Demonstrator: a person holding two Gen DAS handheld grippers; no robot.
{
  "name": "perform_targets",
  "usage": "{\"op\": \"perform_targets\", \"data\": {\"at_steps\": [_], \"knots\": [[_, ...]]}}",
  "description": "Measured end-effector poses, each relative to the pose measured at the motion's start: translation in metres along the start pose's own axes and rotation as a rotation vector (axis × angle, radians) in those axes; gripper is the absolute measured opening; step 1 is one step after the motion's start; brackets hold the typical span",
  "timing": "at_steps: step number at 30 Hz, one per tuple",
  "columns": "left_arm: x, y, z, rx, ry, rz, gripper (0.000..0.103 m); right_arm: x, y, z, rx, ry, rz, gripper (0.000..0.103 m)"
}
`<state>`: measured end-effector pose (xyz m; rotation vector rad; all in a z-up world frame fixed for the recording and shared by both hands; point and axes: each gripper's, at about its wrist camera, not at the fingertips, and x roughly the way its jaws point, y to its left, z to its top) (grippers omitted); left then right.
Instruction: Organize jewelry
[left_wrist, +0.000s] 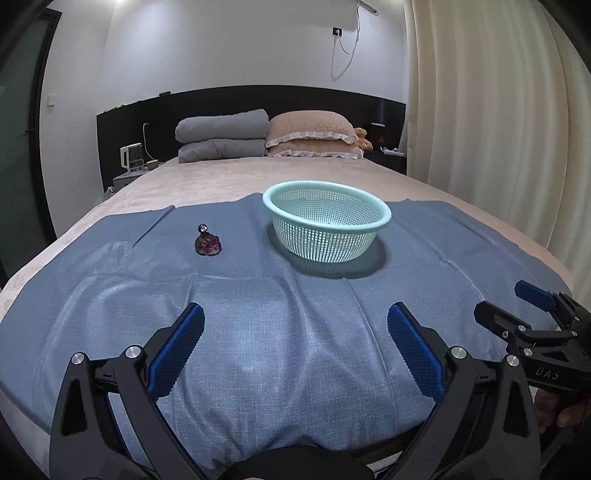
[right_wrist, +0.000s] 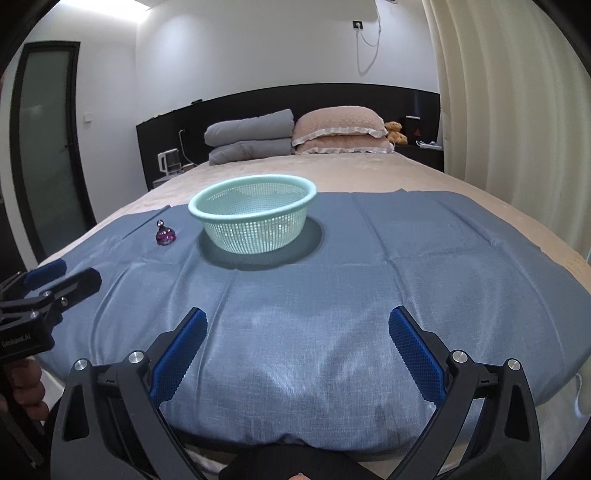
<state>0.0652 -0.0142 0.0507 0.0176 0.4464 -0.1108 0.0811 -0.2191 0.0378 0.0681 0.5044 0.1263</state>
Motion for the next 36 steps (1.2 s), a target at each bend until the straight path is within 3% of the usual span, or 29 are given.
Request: {"op": "perform_targets", "data": {"at_steps": [4, 7, 12, 14, 23, 32, 36], "knots": [[-0.011, -0.003, -0.002, 0.008, -0.06, 0.026, 0.097, 0.002, 0.008, -0.015, -0.02, 0.077, 0.022, 0.095], [-0.016, -0.004, -0.005, 0.012, -0.08, 0.024, 0.097, -0.011, 0.006, -0.021, -0.007, 0.035, -0.009, 0.095], [-0.016, -0.006, -0.009, 0.012, -0.058, 0.018, 0.097, -0.007, 0.001, -0.026, 0.022, 0.075, -0.036, 0.095], [-0.017, -0.007, -0.01, 0.016, -0.062, 0.055, 0.097, -0.008, 0.002, -0.027, 0.019, 0.068, -0.046, 0.095], [-0.008, -0.006, -0.013, 0.007, -0.005, 0.044, 0.097, -0.018, 0.006, -0.03, -0.01, 0.02, -0.061, 0.095], [-0.022, -0.003, -0.016, -0.005, -0.07, 0.075, 0.097, -0.022, 0.007, -0.031, -0.023, 0.01, -0.061, 0.095], [-0.02, -0.002, -0.017, -0.007, -0.053, 0.056, 0.097, -0.022, 0.01, -0.031, -0.033, 0.013, -0.059, 0.095]]}}
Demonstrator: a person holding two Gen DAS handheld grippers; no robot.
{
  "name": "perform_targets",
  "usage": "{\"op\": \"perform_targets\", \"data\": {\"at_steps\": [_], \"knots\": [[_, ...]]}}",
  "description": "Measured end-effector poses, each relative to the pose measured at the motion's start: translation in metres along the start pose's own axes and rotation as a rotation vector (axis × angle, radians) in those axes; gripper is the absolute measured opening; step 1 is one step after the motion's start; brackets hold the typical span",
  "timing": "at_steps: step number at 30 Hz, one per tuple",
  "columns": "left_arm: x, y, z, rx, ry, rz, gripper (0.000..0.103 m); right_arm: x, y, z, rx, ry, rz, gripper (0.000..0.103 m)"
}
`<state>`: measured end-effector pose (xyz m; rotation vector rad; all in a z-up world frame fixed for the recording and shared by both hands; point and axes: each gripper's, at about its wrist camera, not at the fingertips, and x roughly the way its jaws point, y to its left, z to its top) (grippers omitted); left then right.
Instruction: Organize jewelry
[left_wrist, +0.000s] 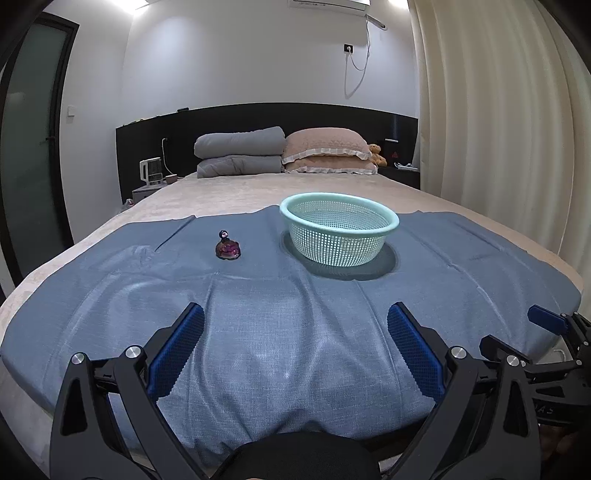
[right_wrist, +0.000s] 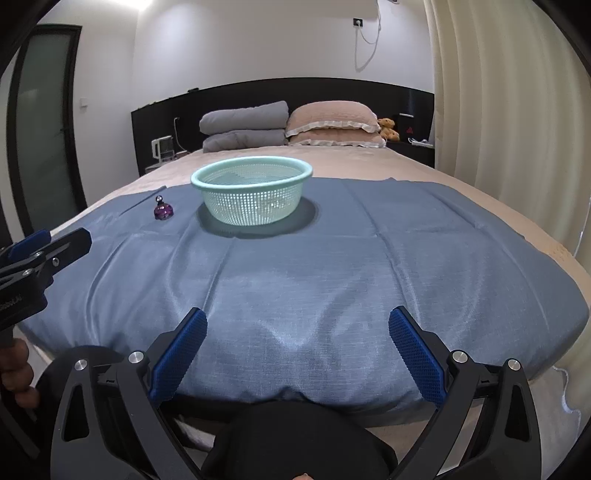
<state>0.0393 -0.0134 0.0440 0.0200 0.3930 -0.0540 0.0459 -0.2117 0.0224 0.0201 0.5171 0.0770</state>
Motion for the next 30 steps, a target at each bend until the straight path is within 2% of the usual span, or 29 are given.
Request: {"op": "perform_targets", "data": {"at_steps": [30], "knots": [[0.016, 0.008, -0.013, -0.037, 0.16, 0.0, 0.097, 0.013, 0.002, 0.001, 0.003, 0.066, -0.033, 0.095]]}}
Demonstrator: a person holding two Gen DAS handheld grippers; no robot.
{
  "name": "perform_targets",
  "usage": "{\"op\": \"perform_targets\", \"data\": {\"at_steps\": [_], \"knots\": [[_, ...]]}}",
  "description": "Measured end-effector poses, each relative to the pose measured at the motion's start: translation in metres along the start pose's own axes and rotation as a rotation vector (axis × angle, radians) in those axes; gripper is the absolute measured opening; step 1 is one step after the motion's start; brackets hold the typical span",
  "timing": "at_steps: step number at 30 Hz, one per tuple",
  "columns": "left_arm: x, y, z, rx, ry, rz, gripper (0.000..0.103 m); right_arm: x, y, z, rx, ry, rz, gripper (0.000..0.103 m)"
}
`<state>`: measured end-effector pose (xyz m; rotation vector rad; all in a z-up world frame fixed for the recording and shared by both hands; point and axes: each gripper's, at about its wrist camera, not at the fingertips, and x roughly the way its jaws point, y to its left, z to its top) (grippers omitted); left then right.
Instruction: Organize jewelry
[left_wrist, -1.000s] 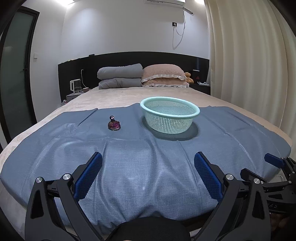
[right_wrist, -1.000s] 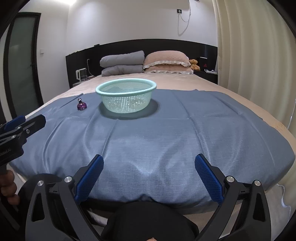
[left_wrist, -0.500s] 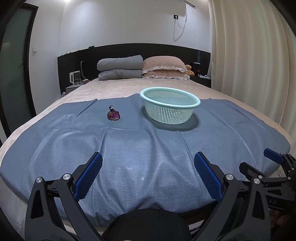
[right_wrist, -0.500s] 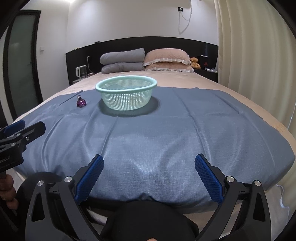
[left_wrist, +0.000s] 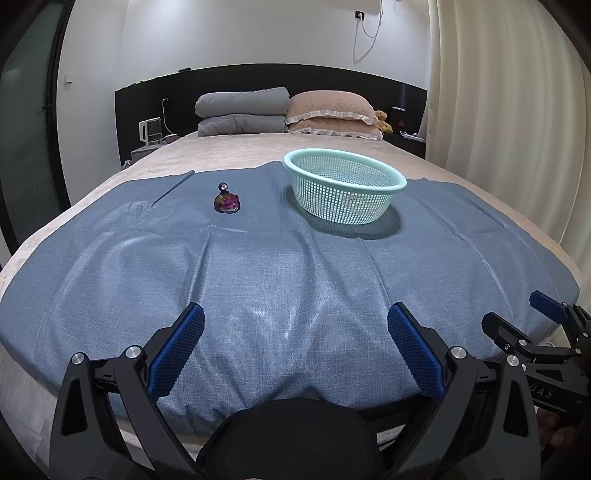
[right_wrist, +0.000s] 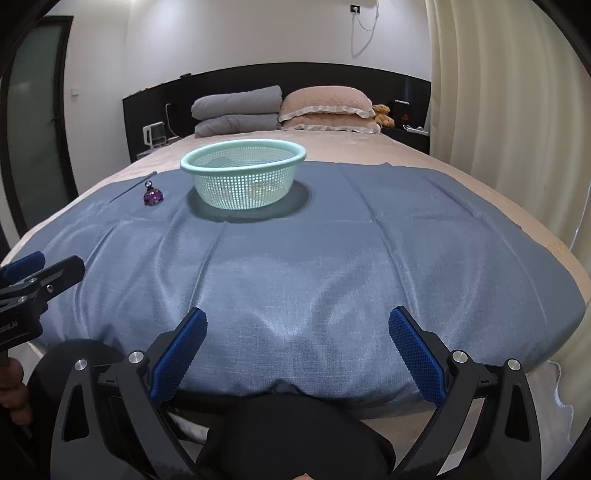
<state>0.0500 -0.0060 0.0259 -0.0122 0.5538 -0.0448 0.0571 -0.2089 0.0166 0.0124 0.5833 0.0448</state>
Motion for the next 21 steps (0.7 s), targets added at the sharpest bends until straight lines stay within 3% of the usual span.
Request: {"op": "perform_targets", "data": {"at_steps": [21], "knots": [[0.0011, -0.0011, -0.0012, 0.005, 0.02, 0.003, 0.097, 0.0001, -0.0001, -0.0006, 0.0, 0.0, 0.001, 0.095]]}}
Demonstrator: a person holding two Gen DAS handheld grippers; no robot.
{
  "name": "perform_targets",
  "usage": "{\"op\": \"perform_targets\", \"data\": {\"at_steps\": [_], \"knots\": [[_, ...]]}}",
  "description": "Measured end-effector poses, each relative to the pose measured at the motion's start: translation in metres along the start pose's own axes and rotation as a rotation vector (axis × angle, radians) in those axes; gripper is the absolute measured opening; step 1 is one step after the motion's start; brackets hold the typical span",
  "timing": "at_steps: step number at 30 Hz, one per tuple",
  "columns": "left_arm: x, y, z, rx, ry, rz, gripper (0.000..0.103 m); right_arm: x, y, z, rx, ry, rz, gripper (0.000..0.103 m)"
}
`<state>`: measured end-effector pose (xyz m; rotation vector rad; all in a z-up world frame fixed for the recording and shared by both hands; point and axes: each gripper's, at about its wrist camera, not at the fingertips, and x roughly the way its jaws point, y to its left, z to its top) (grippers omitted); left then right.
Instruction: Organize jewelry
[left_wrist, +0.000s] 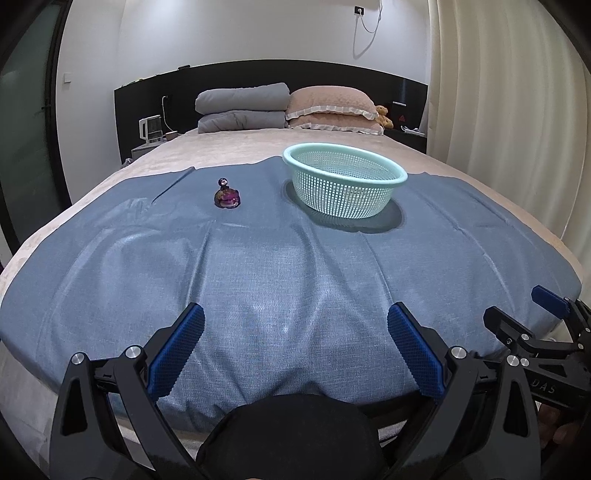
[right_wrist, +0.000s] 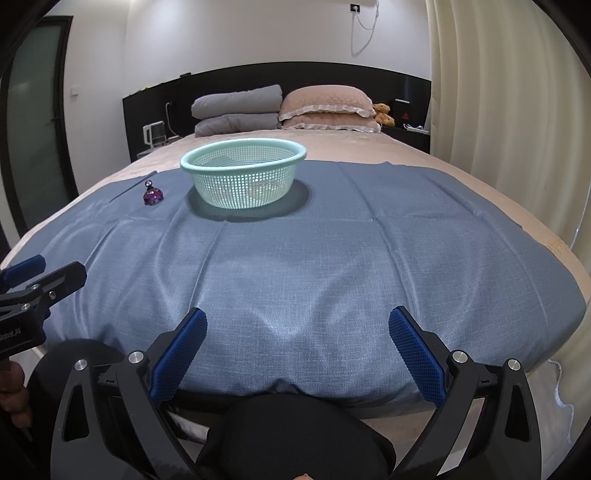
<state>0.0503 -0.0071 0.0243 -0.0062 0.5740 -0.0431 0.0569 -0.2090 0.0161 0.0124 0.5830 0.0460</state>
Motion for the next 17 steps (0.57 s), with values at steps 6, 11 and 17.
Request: {"op": "perform_targets", "data": {"at_steps": [6, 11, 17], "knots": [[0.0002, 0.0006, -0.0006, -0.003, 0.002, -0.002, 0.097, 0.0002, -0.0002, -0.0006, 0.0, -0.001, 0.001, 0.095], [-0.0019, 0.0009, -0.0011, -0.005, -0.007, 0.015, 0.097, 0.0008, 0.0007, -0.0007, -0.003, 0.001, 0.003, 0.095], [-0.0011, -0.0003, -0.0002, -0.006, -0.004, 0.012, 0.097, 0.0006, 0.0007, -0.0013, -0.005, 0.0, 0.003, 0.095]]}}
